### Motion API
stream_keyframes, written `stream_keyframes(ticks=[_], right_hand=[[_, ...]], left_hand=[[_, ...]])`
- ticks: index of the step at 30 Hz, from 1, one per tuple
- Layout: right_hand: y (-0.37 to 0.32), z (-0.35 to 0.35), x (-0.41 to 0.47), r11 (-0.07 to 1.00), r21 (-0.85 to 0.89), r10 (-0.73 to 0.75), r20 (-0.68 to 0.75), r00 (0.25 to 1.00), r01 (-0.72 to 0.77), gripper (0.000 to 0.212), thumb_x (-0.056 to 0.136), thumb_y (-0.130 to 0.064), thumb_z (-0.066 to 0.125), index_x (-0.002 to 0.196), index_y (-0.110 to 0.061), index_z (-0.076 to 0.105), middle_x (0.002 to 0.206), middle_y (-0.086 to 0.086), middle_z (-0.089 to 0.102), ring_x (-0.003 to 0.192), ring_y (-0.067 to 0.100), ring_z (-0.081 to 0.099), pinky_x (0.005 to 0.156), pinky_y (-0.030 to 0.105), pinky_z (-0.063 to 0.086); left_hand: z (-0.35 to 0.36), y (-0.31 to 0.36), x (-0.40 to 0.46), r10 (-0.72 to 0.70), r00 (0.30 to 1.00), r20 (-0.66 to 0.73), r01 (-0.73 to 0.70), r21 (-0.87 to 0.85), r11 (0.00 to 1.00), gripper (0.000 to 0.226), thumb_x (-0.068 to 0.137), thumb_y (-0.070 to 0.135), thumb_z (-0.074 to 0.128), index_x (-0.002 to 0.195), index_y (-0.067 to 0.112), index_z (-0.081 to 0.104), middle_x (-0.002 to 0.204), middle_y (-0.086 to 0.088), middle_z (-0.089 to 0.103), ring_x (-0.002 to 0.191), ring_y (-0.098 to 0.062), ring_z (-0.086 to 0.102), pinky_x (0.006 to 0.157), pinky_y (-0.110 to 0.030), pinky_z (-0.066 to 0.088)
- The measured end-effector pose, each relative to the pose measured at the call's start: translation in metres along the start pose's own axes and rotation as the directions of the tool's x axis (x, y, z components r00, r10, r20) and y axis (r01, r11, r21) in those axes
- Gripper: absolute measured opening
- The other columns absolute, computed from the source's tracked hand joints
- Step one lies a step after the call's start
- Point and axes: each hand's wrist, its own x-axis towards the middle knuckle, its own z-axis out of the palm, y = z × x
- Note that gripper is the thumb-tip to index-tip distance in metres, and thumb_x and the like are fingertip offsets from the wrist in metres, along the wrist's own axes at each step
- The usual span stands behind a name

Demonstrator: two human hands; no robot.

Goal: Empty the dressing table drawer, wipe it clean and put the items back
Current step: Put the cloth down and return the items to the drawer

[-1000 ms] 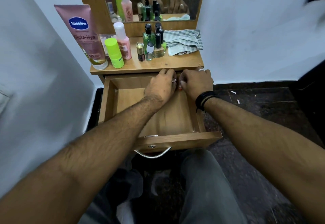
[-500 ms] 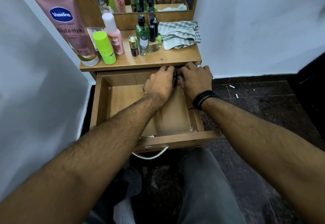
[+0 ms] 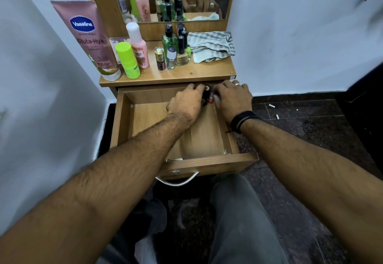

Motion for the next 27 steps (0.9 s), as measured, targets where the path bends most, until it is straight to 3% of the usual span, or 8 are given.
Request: stream_keyframes(ticks=[5, 9, 13, 18, 22, 27], right_hand=[[0.000, -0.011, -0.008, 0.999, 0.032, 0.008, -0.016, 1.000, -0.007, 0.030, 0.098, -0.039, 0.052, 0.120, -0.025, 0.066, 0.118, 0.001, 0.064, 0.110, 0.028, 0.057, 0.094, 0.042, 0.041], [-0.011, -0.029, -0.005, 0.997, 0.081, -0.002, -0.070, 0.998, 0.007, 0.030, 0.098, -0.039, 0.052, 0.117, -0.023, 0.068, 0.116, 0.003, 0.065, 0.110, 0.030, 0.057, 0.093, 0.043, 0.044], [-0.033, -0.049, 0.007, 0.989, 0.139, -0.035, -0.126, 0.991, 0.052, 0.030, 0.099, -0.038, 0.052, 0.121, -0.024, 0.068, 0.122, 0.001, 0.065, 0.111, 0.031, 0.058, 0.092, 0.043, 0.048], [-0.070, -0.069, 0.033, 0.981, 0.171, -0.078, -0.081, 0.994, 0.091, 0.041, 0.099, -0.042, 0.051, 0.137, -0.030, 0.057, 0.125, 0.001, 0.061, 0.110, 0.030, 0.061, 0.091, 0.046, 0.051], [-0.091, -0.073, 0.046, 0.978, 0.190, -0.087, -0.022, 0.996, 0.089, 0.048, 0.100, -0.041, 0.049, 0.147, -0.035, 0.045, 0.127, 0.003, 0.058, 0.112, 0.031, 0.060, 0.089, 0.049, 0.053], [-0.103, -0.072, 0.057, 0.981, 0.173, -0.093, 0.047, 0.995, 0.084, 0.050, 0.102, -0.039, 0.045, 0.151, -0.033, 0.038, 0.134, 0.006, 0.052, 0.115, 0.034, 0.059, 0.089, 0.052, 0.054]], left_hand=[[-0.010, -0.005, -0.013, -0.012, 1.000, -0.007, 0.012, 0.024, 1.000, 0.033, 0.099, 0.031, 0.055, 0.130, 0.028, 0.045, 0.125, -0.003, 0.054, 0.108, -0.037, 0.061, 0.081, -0.054, 0.053], [-0.029, -0.014, -0.025, 0.022, 0.998, -0.055, -0.018, 0.063, 0.998, 0.031, 0.101, 0.034, 0.052, 0.129, 0.024, 0.045, 0.130, -0.004, 0.052, 0.109, -0.038, 0.060, 0.074, -0.046, 0.046], [-0.065, -0.029, -0.029, 0.066, 0.982, -0.178, -0.046, 0.114, 0.992, 0.030, 0.103, 0.027, 0.049, 0.133, 0.022, 0.047, 0.132, -0.005, 0.051, 0.107, -0.040, 0.061, 0.081, -0.050, 0.054], [-0.105, -0.039, -0.022, 0.055, 0.952, -0.302, -0.024, 0.105, 0.994, 0.038, 0.100, 0.016, 0.054, 0.137, 0.014, 0.049, 0.147, -0.003, 0.038, 0.104, -0.037, 0.063, 0.074, -0.051, 0.056], [-0.116, -0.042, -0.011, -0.004, 0.967, -0.255, 0.034, 0.115, 0.993, 0.053, 0.095, 0.004, 0.056, 0.145, 0.014, 0.043, 0.159, 0.002, 0.026, 0.118, -0.037, 0.058, 0.082, -0.057, 0.055], [-0.114, -0.048, 0.000, -0.062, 0.984, -0.167, 0.086, 0.141, 0.986, 0.054, 0.098, 0.007, 0.052, 0.150, 0.015, 0.039, 0.156, -0.001, 0.033, 0.123, -0.038, 0.054, 0.090, -0.060, 0.052]])
